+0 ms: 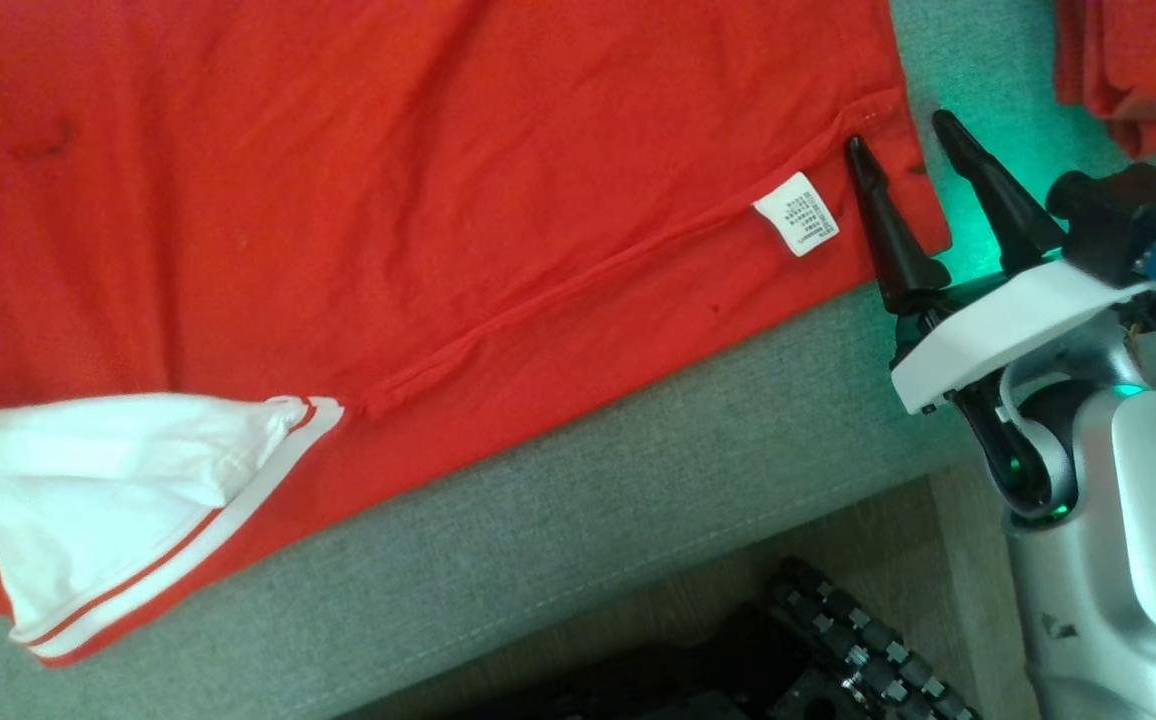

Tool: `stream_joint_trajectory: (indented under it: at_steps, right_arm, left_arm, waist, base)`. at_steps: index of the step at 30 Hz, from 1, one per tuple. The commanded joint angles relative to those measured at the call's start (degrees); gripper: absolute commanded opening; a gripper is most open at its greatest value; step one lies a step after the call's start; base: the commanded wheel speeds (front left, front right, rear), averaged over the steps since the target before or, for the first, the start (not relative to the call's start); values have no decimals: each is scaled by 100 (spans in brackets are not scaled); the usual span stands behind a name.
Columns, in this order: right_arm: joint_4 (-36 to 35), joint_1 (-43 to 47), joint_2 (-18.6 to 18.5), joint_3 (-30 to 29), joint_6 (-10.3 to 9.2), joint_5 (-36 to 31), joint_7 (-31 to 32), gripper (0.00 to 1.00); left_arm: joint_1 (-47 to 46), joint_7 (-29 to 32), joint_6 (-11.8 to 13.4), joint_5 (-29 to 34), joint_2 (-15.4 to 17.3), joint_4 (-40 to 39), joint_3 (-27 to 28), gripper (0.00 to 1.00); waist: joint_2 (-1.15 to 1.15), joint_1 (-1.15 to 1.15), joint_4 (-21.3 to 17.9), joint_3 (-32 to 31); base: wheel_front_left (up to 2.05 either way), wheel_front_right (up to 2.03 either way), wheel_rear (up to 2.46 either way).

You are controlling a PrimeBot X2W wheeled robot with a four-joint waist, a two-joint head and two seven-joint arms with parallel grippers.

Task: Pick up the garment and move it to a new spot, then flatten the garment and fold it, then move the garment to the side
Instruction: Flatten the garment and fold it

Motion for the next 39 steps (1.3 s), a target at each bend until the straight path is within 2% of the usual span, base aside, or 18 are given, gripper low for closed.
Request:
stream_joint_trajectory:
  at_steps: [1, 5, 6, 7, 8, 11, 14, 22, 27, 31, 32, 38, 39]
  right_arm:
    - [0, 118, 14, 98, -3, -14, 48, 100]
    - [5, 97, 15, 125, -3, 31, 31, 100]
    - [11, 93, 15, 126, -3, 34, 29, 100]
    - [17, 88, 15, 123, -3, 35, 26, 100]
    - [25, 80, 15, 117, -3, 36, 22, 100]
    - [40, 45, 15, 100, -3, 28, 14, 100]
    - [37, -13, 15, 77, -3, 13, -21, 100]
    - [137, -333, 16, 112, -3, 27, 36, 100]
    - [439, -857, 16, 104, -3, 224, 299, 100]
    - [1004, -1589, 16, 20, -3, 241, 678, 100]
    - [1422, -2009, 16, -54, -3, 179, 840, 100]
    - [2911, -3236, 16, -247, -3, -126, 1214, 100]
    - [2911, -3236, 16, -247, -3, -126, 1214, 100]
  left_arm:
    - [-42, 118, 65, 49, 373, -9, 92, 100]
    - [67, 353, 2, -137, 335, -14, 75, 100]
    - [99, 425, -26, -185, 330, -39, 50, 63]
    - [120, 456, -50, -232, 332, -80, 34, 8]
    - [141, 459, -73, -267, 341, -142, 7, 0]
    - [153, 295, -111, -288, 420, -366, -72, 0]
    - [124, -148, -129, -356, 433, -635, -58, 0]
    - [150, -1084, -143, -653, 244, -1218, -98, 0]
    - [241, -1603, -144, -801, 141, -1506, -223, 0]
    - [390, -1822, -144, -842, 32, -1585, -431, 0]
    - [448, -1876, -144, -861, -32, -1610, -564, 0]
    - [490, -1923, -144, -956, -166, -1656, -914, 0]
    - [490, -1923, -144, -956, -166, -1656, -914, 0]
  waist:
    - [0, 0, 1, 8]
    - [0, 0, 7, 22]
    - [0, 0, 12, 23]
    - [0, 0, 16, 23]
    - [0, 0, 21, 19]
    - [0, 0, 45, -13]
    - [0, 0, 93, -84]
    - [0, 0, 363, -358]
    - [0, 0, 566, -588]
    - [0, 0, 712, -798]
    - [0, 0, 785, -889]
    - [0, 0, 956, -1055]
    - [0, 0, 956, -1055]
  base:
    - [0, 0, 0]
    - [0, 0, 0]
    - [0, 0, 0]
    - [0, 0, 0]
    - [0, 0, 0]
    - [0, 0, 0]
    - [0, 0, 0]
    - [0, 0, 0]
    - [0, 0, 0]
    - [0, 0, 0]
    - [0, 0, 0]
    - [0, 0, 0]
    - [0, 0, 0]
